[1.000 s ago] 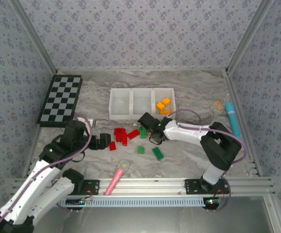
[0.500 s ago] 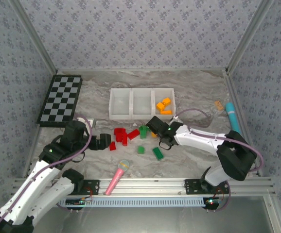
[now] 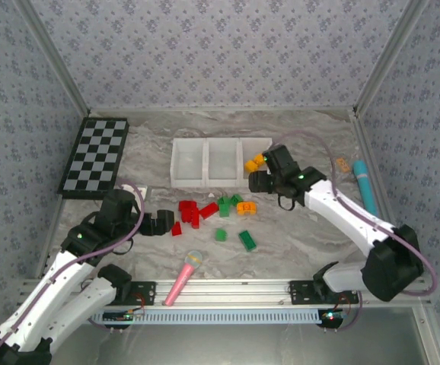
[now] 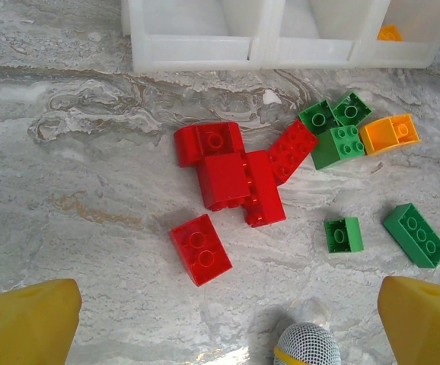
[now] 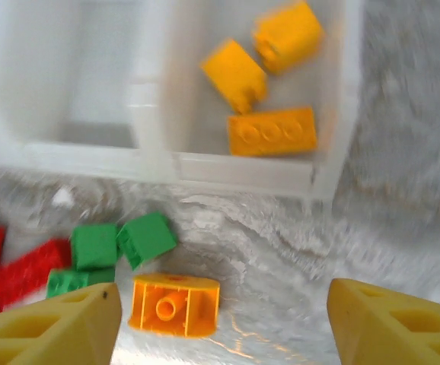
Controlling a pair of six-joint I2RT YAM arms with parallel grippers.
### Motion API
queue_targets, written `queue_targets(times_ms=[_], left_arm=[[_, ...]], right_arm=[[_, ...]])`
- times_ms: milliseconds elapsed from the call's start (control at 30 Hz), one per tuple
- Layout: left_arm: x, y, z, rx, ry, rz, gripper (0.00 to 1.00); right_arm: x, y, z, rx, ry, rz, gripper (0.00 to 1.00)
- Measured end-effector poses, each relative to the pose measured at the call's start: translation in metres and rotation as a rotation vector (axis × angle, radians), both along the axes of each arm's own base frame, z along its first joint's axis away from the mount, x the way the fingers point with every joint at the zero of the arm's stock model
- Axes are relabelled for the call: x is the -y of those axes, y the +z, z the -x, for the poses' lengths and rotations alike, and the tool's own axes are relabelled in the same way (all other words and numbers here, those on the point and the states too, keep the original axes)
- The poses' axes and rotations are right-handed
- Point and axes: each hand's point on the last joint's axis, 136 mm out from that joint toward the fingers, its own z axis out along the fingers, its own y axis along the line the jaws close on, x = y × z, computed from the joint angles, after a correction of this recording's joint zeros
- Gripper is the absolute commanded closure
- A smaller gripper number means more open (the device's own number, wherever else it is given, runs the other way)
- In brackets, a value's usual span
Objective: Sort the legos into containers by color
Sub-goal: Pick up the lego from the center of the table.
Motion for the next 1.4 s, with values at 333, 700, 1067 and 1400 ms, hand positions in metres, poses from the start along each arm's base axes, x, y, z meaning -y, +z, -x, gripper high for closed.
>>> queue_targets(times_ms=[333,700,1067,1400], left_arm=[[-0.002,0.000,-0.001,0.005,0.010,-0.009,0.00],[-0.002,0.002,-0.001,0.016,0.010,-0.002,0.00],[-0.002,0.003,-0.001,0.017,0.010,-0.001,0.00],[-0.003,0.003,-0.001,0.016,0.010,-0.002,0.00]], right_arm=[[-0.003,-0.065,0.070,0.048,0.858,0.421,0.02],[-0.023,-0.105,0.046,0.111,1.062,0.563,0.12],[-0.040,-0.113,0.022,0.118,1.156,0.616,0.17],[-0.047,-0.126,0.024,0.089,1.213,0.571,0.18]])
